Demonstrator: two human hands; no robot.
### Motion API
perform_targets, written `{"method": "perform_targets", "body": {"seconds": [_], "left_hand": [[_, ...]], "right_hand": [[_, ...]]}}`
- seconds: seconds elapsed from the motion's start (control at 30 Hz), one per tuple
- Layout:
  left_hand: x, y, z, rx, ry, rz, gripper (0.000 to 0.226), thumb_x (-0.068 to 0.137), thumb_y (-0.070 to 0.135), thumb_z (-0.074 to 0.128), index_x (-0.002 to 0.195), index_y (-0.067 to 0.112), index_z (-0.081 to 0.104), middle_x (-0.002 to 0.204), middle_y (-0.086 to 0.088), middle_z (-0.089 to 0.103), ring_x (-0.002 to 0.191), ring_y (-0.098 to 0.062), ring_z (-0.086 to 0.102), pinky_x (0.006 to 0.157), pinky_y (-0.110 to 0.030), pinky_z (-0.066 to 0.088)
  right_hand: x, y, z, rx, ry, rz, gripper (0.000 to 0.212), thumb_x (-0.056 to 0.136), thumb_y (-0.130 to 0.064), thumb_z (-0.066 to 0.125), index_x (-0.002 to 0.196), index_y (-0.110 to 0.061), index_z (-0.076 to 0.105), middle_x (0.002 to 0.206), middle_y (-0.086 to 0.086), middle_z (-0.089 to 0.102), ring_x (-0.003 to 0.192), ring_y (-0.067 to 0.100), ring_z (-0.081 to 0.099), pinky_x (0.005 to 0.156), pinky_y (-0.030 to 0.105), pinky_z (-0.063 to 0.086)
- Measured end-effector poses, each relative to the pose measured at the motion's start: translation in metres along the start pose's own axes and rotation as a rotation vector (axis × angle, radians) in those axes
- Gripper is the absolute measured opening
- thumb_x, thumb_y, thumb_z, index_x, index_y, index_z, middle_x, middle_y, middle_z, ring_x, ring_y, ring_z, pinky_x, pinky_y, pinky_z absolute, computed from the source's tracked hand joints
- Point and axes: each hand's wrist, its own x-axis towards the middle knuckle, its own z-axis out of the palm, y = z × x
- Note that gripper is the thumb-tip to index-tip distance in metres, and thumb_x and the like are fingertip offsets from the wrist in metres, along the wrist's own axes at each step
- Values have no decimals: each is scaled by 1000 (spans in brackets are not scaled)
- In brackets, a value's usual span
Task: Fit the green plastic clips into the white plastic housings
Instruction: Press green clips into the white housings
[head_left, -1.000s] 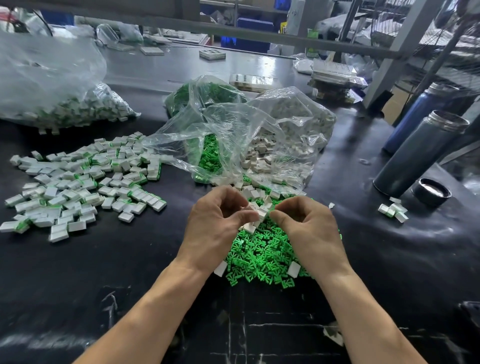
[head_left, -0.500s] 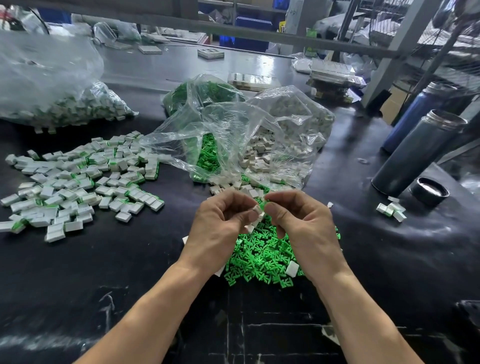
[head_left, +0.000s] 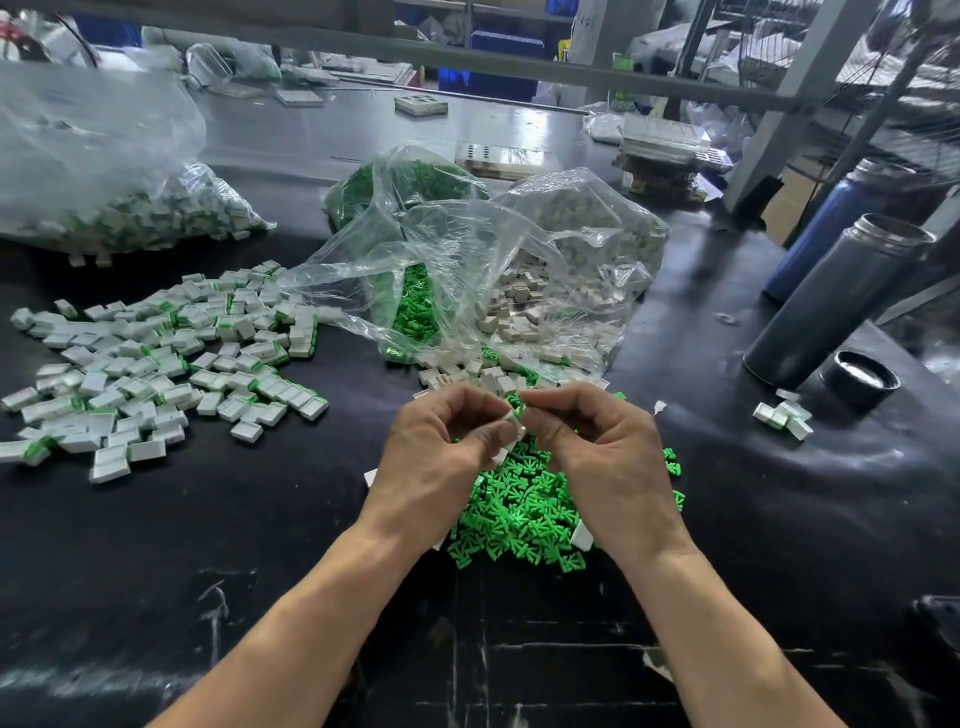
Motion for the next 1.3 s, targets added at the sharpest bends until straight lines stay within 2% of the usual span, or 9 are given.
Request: {"method": "perform_targets", "body": {"seconds": [0.1, 0.43, 0.57, 0.7, 0.83, 0.93, 1.0, 1.1, 1.3], "left_hand": [[0, 2, 1, 11, -3, -1, 7, 89, 13, 77, 94, 16, 73, 84, -2, 75, 73, -12, 68, 68, -25, 58], [-1, 3, 0, 118, 18, 27, 11, 87, 14, 79, 94, 20, 73, 84, 3, 75, 79, -13, 71, 75, -33, 60], [0, 4, -1, 70, 17, 13, 10, 88, 7, 78, 93, 14, 73, 82, 0, 75, 73, -8, 69, 67, -23, 56], [1, 4, -3, 4, 12, -17, 7, 88, 3, 76, 92, 7, 73, 79, -3, 74, 66, -3, 65, 62, -15, 51], [1, 3, -2, -4, 9, -35, 6, 88, 3, 76, 90, 8, 73, 83, -10, 75, 67, -9, 66, 64, -20, 55], [2, 1, -3, 27, 18, -30, 9, 87, 0, 76, 88, 8, 73, 81, -10, 75, 67, -14, 66, 66, -28, 60], [2, 1, -4, 60, 10, -8, 13, 86, -2, 76, 86, 10, 72, 79, -6, 74, 66, -12, 66, 64, -28, 60], [3, 2, -6, 137, 4, 20, 20, 85, -2, 77, 85, 17, 72, 75, 8, 74, 64, -1, 66, 61, -17, 53], [4, 2, -7, 289, 12, 91, 32, 85, -3, 76, 85, 28, 71, 77, 16, 73, 70, 2, 69, 63, -11, 51]], "right_hand": [[0, -2, -2, 3, 2, 13, 13, 90, -13, 79, 97, -24, 80, 82, -8, 77, 72, 3, 67, 65, 17, 51], [0, -1, -3, -156, -4, 40, 9, 91, -21, 77, 90, -30, 76, 83, -15, 75, 76, 2, 67, 67, 18, 50], [-3, 2, 5, -170, 7, 41, 12, 94, -18, 75, 90, -29, 74, 84, -13, 74, 77, 5, 67, 70, 31, 56], [-6, 2, 12, -146, 32, 55, 16, 95, -14, 73, 88, -29, 73, 83, -12, 74, 73, 6, 67, 70, 34, 58], [-8, 0, 14, -86, 47, 101, 15, 96, -11, 71, 88, -23, 74, 78, -6, 73, 67, 1, 63, 63, 20, 52], [-10, -2, 14, -111, 39, 114, 11, 96, -13, 72, 89, -22, 74, 80, -2, 71, 70, 8, 62, 66, 27, 53], [-10, -4, 13, -190, 28, 96, 10, 96, -16, 72, 89, -23, 74, 82, -3, 70, 73, 11, 63, 70, 33, 55], [-10, -6, 12, -255, 26, 70, 10, 96, -17, 73, 89, -25, 73, 82, -6, 71, 76, 10, 65, 72, 36, 57], [-10, -8, 13, -387, 23, -6, 9, 94, -13, 73, 91, -21, 73, 83, -9, 70, 77, 7, 64, 69, 27, 54]]}}
